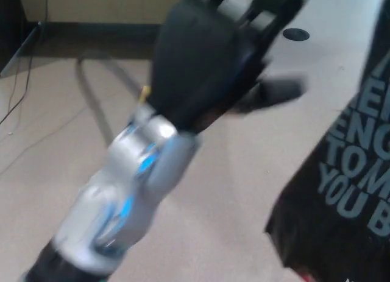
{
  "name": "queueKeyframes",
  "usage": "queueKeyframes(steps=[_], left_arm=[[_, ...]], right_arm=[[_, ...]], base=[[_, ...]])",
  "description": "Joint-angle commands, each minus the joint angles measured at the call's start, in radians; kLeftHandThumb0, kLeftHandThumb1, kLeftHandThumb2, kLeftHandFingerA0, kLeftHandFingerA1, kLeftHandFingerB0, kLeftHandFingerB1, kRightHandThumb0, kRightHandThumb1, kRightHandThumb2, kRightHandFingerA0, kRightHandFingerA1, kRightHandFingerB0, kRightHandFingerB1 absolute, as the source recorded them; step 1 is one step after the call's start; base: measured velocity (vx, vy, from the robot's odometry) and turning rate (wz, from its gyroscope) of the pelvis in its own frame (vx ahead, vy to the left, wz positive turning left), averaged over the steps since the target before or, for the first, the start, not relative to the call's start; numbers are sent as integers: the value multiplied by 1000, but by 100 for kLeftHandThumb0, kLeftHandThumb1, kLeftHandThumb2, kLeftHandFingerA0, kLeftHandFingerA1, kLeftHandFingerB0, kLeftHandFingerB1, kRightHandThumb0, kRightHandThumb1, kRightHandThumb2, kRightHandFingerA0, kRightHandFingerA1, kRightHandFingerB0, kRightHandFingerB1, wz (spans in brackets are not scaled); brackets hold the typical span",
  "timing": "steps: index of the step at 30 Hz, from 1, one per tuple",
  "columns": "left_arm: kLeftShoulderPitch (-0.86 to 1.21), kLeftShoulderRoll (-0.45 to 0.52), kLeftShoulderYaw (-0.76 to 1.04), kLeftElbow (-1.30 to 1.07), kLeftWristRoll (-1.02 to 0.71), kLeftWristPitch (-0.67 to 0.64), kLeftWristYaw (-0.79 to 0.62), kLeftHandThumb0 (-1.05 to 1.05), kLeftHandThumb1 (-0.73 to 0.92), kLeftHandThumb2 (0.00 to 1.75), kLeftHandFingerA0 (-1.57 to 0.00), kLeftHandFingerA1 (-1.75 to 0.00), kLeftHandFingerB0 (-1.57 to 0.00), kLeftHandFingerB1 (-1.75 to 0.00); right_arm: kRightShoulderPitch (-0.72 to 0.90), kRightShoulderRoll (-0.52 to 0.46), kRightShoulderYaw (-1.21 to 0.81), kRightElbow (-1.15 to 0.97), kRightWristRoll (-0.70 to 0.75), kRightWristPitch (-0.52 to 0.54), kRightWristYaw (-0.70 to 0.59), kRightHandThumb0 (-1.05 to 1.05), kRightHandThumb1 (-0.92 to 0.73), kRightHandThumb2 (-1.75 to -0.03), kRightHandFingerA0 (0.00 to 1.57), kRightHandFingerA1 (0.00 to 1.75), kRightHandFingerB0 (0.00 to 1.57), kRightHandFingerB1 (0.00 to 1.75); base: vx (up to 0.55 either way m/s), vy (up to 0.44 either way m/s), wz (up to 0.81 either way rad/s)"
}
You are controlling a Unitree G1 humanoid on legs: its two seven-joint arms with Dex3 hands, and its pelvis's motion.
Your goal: A person is holding a plastic bag and the robot extends its left hand to grab the bag by hooking its thumb into the holes at the top and brings its hand down by its side. Then it extends its arm again to hand the plastic bag back to the person.
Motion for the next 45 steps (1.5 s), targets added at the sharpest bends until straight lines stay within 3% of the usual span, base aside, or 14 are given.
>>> queueKeyframes(steps=[1,2,4,5,6,16,17,22,23,25,28,29,39,45], left_arm=[[426,238,133,-75,-144,-6,-212,-77,41,87,0,-18,0,-4],[482,255,160,-58,-163,-26,-181,-61,29,82,-3,-48,0,-23],[607,274,222,-4,-200,-73,-102,-76,45,86,-3,-28,-3,-5],[655,280,253,45,-225,-110,-52,-86,49,59,-7,-34,0,-24],[698,284,282,96,-247,-146,-5,-71,41,85,-2,-34,-6,-13],[906,296,407,642,-281,-359,288,-71,45,83,0,-41,-15,-14],[917,292,414,695,-295,-364,281,-72,50,56,-8,-33,-1,-25],[885,294,406,991,-277,-423,388,-72,46,79,-3,-38,-13,-13],[880,294,402,1036,-273,-428,406,-67,49,55,-12,-34,-8,-22],[858,286,392,1150,-264,-403,436,-34,27,87,-2,-49,0,-48],[821,282,404,1209,-296,-421,397,-33,29,87,-3,-49,0,-48],[810,280,411,1221,-307,-437,395,-63,43,71,-15,-42,-11,-35],[765,232,506,1329,-528,-485,-6,-51,41,71,-41,-49,-36,-46],[734,234,514,1376,-540,-453,-25,-35,55,56,-48,-41,-40,-37]], right_arm=[[0,-8,8,9,-13,-1,10,-36,-71,-61,62,45,55,40],[1,-8,4,11,-8,0,10,-35,-70,-61,63,46,55,40],[9,-9,3,6,-6,9,8,-36,-70,-61,63,45,55,39],[7,-10,2,6,-4,12,10,-36,-71,-62,62,44,54,39],[5,-10,2,8,-4,10,11,-36,-71,-62,62,44,54,39],[1,4,-7,24,7,7,-4,-35,-70,-61,63,45,55,40],[6,3,-2,18,3,8,-4,-35,-71,-61,62,45,55,40],[7,7,0,29,-1,6,-15,-35,-71,-61,63,45,56,40],[8,7,0,27,-1,5,-17,-36,-71,-61,63,45,56,40],[2,12,0,30,-2,7,-22,-36,-71,-61,64,45,56,40],[-9,11,-5,30,2,11,-22,-36,-71,-61,64,46,57,40],[-8,11,-14,29,12,10,-18,-40,-68,-62,64,48,55,40],[-4,21,-57,22,38,-24,-46,-34,-68,-60,68,47,60,41],[10,26,-68,15,31,-34,-58,-33,-69,-60,69,46,61,41]], base=[[0,0,0],[0,0,0],[0,0,0],[0,0,0],[0,0,0],[0,0,0],[0,0,0],[0,0,0],[0,0,0],[0,0,0],[0,0,0],[0,0,0],[0,0,0],[0,0,0]])
